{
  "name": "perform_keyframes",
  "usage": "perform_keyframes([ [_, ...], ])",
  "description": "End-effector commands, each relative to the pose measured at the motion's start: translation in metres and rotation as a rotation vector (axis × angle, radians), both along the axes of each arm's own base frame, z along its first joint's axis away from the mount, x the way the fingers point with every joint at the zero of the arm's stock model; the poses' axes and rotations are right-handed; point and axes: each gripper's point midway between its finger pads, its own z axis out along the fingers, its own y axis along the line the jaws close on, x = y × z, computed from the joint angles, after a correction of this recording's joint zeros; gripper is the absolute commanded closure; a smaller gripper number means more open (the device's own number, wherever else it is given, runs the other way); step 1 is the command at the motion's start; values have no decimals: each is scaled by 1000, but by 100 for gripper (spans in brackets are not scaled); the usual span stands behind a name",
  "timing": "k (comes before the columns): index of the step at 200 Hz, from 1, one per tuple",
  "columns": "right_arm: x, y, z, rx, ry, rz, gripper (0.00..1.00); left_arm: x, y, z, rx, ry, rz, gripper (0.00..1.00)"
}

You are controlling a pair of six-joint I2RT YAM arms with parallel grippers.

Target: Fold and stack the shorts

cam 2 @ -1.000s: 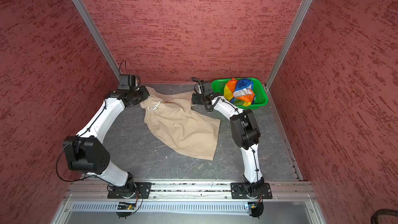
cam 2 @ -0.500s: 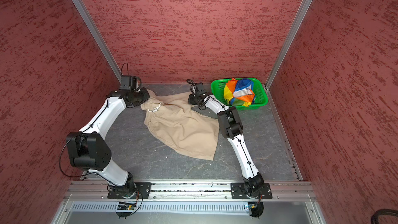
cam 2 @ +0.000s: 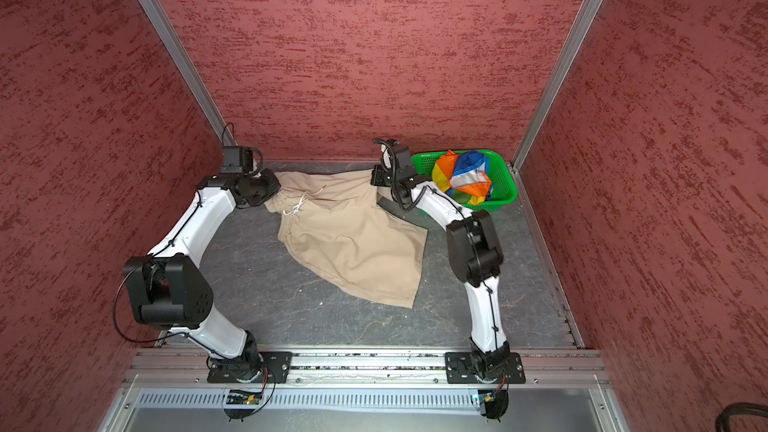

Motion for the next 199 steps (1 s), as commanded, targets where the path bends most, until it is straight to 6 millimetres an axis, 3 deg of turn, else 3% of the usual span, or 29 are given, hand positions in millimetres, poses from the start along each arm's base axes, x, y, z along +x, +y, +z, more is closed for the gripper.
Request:
perform_keyframes([
  [1, -43, -17, 33, 137, -125, -42, 100, -8, 10, -8, -29, 10, 42, 100],
  [20, -88, -25, 2, 154, -55, -51, 100, -12, 18, -17, -50, 27, 70, 100],
  [41, -134, -34, -54, 128, 87, -55, 100, -15, 21, -25, -56, 43, 84, 100],
  [48, -144, -35, -63, 122, 106, -55, 100, -15, 21, -28, -56, 51, 88, 100],
  [62, -171, -41, -103, 88, 190, -65, 100, -18, 23, -34, -52, 72, 99, 100],
  [101, -237, -42, -172, 95, 392, -50, 100, -35, 32, -63, -50, 169, 141, 100],
  [105, -243, -41, -184, 86, 427, -44, 95, -36, 32, -66, -55, 176, 144, 100],
  [114, -256, -32, -190, 100, 473, 15, 82, -38, 33, -71, -73, 182, 144, 100],
  [134, -268, -16, -179, 101, 494, 145, 64, -37, 32, -77, -138, 162, 143, 100],
  [142, -267, -18, -175, 41, 482, 161, 57, -38, 33, -79, -154, 162, 148, 100],
  [156, -259, -30, -149, -86, 402, 154, 49, -39, 35, -80, -158, 162, 158, 100],
  [178, -228, -63, -86, -222, 220, 59, 38, -41, 35, -81, -155, 169, 160, 100],
  [199, -187, -85, -28, -255, 83, -48, 43, -45, 37, -84, -142, 175, 164, 100],
])
